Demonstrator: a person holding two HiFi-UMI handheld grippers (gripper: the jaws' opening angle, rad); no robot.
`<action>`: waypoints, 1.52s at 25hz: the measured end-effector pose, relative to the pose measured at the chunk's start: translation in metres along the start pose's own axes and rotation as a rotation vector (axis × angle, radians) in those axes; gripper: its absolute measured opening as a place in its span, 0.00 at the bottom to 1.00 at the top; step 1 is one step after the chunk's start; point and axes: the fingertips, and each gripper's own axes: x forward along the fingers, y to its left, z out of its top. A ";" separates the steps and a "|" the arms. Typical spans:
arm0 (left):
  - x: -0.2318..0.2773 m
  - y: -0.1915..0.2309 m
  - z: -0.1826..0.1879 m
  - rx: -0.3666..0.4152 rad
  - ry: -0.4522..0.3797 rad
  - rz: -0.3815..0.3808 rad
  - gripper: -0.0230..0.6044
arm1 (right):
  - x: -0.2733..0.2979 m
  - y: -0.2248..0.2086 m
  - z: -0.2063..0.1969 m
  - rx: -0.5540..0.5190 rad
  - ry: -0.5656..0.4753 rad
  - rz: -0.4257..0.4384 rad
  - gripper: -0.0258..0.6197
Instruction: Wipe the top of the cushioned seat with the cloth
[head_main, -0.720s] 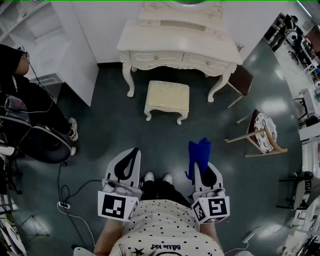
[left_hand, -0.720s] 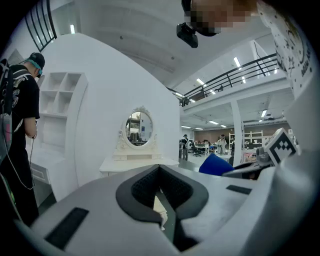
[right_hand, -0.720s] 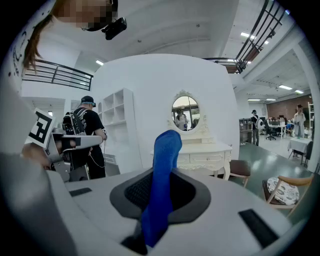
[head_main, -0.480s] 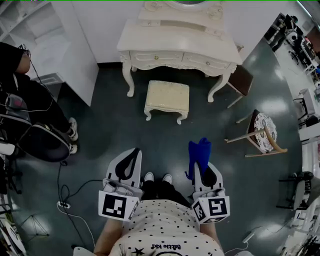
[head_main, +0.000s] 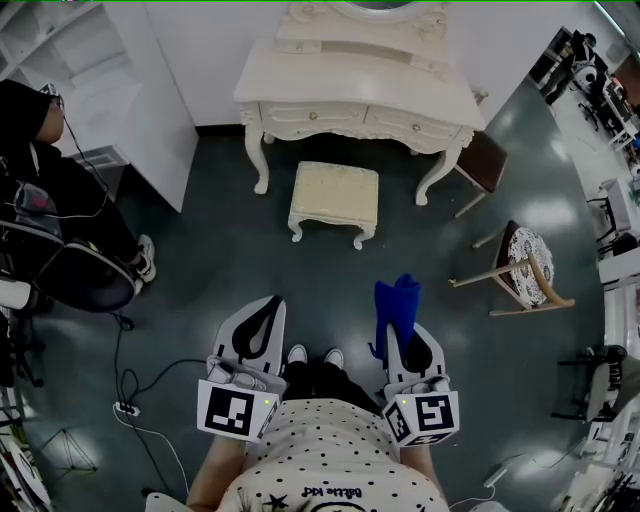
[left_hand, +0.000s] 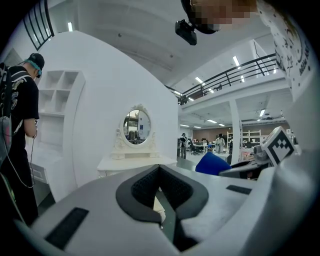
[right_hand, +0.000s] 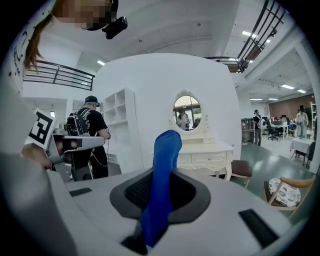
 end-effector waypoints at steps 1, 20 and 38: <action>0.000 0.000 0.000 -0.002 -0.001 0.001 0.03 | 0.000 0.000 0.000 -0.003 0.000 0.003 0.15; -0.004 -0.043 0.002 -0.014 -0.050 0.055 0.03 | -0.018 -0.012 -0.008 -0.014 -0.007 0.165 0.15; 0.051 0.000 0.010 -0.037 -0.053 0.025 0.03 | 0.050 -0.023 0.013 0.024 0.003 0.103 0.15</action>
